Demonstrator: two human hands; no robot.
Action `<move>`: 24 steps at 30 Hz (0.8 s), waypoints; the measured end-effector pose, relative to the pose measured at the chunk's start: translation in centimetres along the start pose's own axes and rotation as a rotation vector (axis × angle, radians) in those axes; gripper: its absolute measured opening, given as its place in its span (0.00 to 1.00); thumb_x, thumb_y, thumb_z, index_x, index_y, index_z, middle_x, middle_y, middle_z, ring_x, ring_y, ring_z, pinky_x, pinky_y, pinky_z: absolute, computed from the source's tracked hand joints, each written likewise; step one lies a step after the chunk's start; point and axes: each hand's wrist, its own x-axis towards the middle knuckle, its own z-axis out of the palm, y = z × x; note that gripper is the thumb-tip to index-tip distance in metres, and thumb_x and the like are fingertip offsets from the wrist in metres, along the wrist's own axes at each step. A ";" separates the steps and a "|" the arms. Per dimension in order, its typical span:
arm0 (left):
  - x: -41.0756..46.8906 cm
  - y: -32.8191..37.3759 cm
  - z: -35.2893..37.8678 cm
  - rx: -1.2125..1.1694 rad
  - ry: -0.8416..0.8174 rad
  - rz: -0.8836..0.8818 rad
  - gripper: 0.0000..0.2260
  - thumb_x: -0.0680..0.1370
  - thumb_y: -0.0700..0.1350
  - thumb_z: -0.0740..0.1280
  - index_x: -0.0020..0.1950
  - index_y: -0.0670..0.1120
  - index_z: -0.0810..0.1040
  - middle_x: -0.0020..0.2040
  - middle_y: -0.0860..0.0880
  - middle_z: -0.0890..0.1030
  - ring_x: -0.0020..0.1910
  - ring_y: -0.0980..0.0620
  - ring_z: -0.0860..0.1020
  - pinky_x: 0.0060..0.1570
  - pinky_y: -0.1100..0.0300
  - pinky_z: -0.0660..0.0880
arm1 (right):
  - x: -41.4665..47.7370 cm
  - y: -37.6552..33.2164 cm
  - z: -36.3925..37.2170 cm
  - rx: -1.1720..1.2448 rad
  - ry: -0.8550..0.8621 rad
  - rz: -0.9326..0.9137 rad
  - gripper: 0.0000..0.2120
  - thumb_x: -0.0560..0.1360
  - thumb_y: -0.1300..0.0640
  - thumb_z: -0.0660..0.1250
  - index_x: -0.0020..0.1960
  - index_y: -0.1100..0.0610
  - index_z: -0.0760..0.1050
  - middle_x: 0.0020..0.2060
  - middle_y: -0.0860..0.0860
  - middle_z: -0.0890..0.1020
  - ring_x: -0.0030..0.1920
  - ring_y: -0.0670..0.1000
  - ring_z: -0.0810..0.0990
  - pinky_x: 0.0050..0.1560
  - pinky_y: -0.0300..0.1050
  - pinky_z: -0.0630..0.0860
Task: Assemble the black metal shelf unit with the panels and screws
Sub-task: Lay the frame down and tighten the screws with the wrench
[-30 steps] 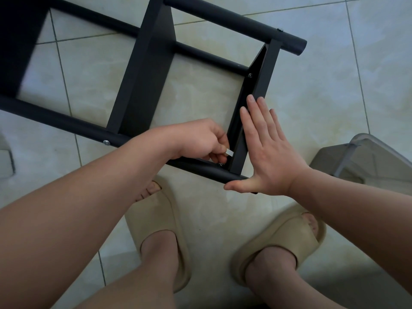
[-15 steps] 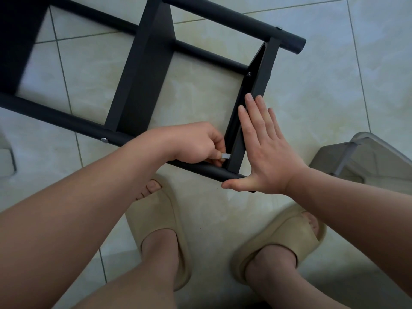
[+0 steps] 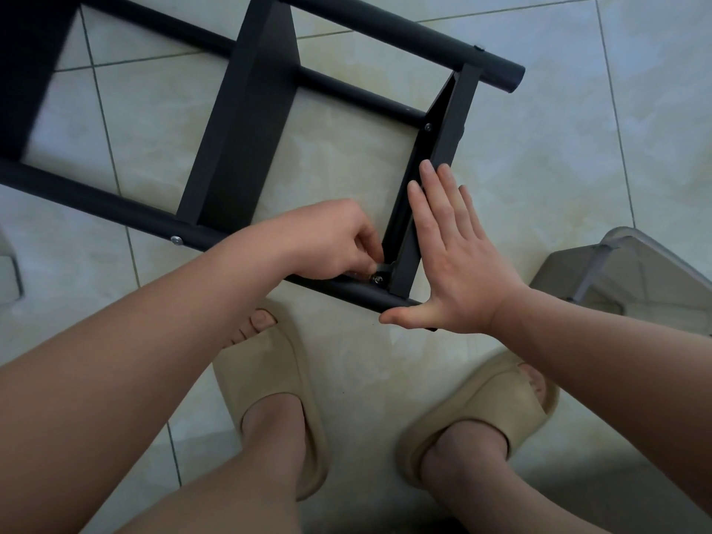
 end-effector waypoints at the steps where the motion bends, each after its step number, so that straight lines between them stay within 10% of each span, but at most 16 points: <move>1: 0.0 -0.1 0.0 0.005 0.018 0.010 0.03 0.76 0.48 0.73 0.47 0.57 0.83 0.39 0.61 0.83 0.38 0.67 0.79 0.37 0.67 0.70 | 0.0 0.0 0.0 0.002 0.000 0.000 0.65 0.66 0.18 0.56 0.81 0.67 0.44 0.81 0.63 0.43 0.81 0.62 0.38 0.80 0.63 0.43; 24: 1.2 1.3 1.0 -0.637 0.078 -0.071 0.04 0.78 0.38 0.67 0.46 0.46 0.80 0.46 0.45 0.86 0.44 0.53 0.85 0.46 0.59 0.80 | 0.1 0.0 0.0 0.015 0.001 -0.010 0.65 0.66 0.18 0.56 0.81 0.67 0.43 0.81 0.63 0.43 0.81 0.62 0.37 0.80 0.63 0.44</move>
